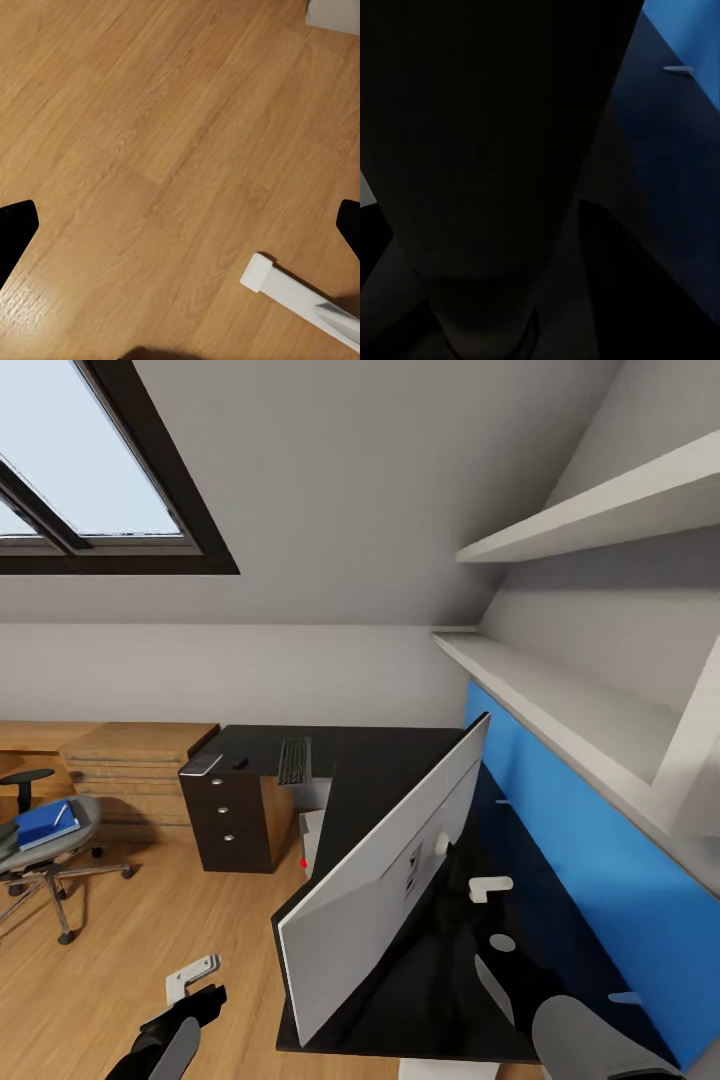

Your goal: In the bedroom, organize the workspace by keeping the computer under the desk, ensuring the monitor is on the desk, placing the keyboard on the desk next to the monitor, placing the mouse on the desk next to the keyboard, moving the folder from the swivel chair onto the desk next to the mouse, stacking the notebook on top of the folder with the pen on top of the notebook, and positioning the swivel chair next to the desk.

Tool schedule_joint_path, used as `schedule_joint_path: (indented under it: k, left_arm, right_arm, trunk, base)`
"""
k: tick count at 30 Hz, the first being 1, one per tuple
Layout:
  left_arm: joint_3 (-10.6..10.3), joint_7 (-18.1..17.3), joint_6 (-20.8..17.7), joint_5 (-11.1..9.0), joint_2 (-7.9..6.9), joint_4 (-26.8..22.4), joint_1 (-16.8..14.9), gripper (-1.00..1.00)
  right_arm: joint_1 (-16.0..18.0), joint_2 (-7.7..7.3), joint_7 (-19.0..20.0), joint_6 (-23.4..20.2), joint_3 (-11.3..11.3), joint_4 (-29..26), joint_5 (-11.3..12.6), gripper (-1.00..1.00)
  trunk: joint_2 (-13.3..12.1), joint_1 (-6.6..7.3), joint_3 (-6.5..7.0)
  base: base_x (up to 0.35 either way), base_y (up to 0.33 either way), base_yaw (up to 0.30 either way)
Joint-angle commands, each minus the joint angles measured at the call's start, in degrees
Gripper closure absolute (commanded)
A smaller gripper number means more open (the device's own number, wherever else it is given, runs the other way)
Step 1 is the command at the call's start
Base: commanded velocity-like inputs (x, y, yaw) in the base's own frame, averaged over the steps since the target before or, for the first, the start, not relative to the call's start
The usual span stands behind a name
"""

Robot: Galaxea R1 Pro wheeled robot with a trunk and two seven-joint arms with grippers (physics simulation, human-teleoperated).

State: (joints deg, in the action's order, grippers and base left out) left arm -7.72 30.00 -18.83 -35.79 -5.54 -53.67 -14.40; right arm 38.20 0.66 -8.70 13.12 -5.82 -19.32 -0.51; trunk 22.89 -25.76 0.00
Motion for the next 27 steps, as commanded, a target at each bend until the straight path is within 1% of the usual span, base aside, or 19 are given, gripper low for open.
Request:
schedule_joint_path:
  k: [1,6,24,27]
  left_arm:
    - [-0.24,0.49,-0.09,-0.43,-0.08,-0.09,-0.01,-1.0]
    - [-0.22,0.54,-0.07,-0.37,-0.08,-0.22,-0.01,-1.0]
    - [-0.19,0.51,-0.07,-0.42,-0.14,-0.25,-0.01,-1.0]
    - [-0.19,0.54,-0.07,-0.42,-0.14,-0.24,-0.01,-1.0]
  right_arm:
    - [0.01,-0.05,-0.71,0.15,-0.42,0.18,0.42,1.0]
    - [0.0,-0.05,-0.71,0.15,-0.42,0.11,0.42,1.0]
    - [0.01,-0.05,-0.71,0.15,-0.42,0.07,0.42,1.0]
    - [-0.02,-0.05,-0.71,0.15,-0.42,0.07,0.42,1.0]
  trunk:
    - [0.03,-0.03,-0.04]
    - [0.03,-0.03,-0.04]
    - [0.03,-0.03,-0.04]
    - [0.03,-0.03,-0.04]
  base:
    - [0.0,0.0,0.0]
    - [0.027,0.0,0.0]
    - [0.315,-0.073,0.0]
    - [0.201,-0.064,0.0]
